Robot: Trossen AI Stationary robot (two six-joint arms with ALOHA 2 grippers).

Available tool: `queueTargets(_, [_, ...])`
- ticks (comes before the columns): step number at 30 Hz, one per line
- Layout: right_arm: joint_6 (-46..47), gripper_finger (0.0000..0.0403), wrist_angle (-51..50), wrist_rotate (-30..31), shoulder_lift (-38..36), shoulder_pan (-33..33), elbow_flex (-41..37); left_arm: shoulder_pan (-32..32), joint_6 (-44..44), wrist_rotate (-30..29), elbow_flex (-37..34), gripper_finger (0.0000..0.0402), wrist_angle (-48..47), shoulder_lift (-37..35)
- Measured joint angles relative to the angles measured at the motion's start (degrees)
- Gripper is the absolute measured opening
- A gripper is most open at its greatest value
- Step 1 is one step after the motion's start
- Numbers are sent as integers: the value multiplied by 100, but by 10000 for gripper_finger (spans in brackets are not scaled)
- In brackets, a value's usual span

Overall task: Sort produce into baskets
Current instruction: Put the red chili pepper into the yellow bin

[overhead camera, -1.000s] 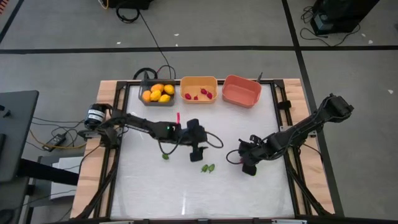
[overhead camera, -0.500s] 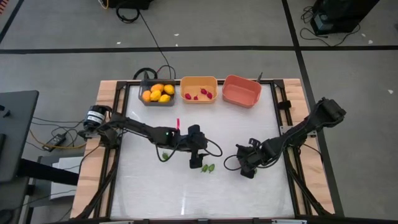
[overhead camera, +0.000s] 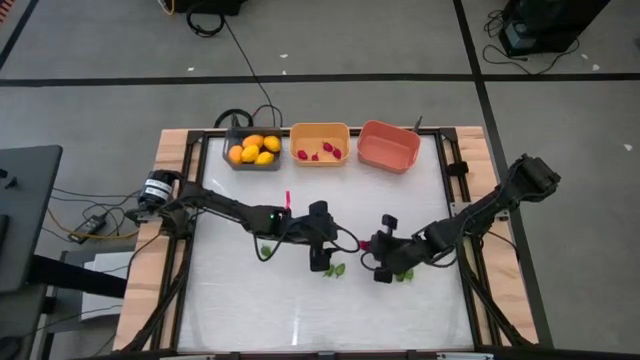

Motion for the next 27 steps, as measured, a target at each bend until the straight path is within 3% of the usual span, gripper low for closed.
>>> queueTargets(8, [-1272, 43, 1035, 388, 18, 98, 0, 22, 134, 316, 2, 282, 422, 28])
queueTargets(15, [-1801, 43, 1543, 390, 18, 96, 0, 21, 127, 634, 1, 278, 633, 26])
queueTargets(27, [-2069, 43, 1729, 451, 18, 3, -2, 21, 116, 638, 2, 182, 909, 26])
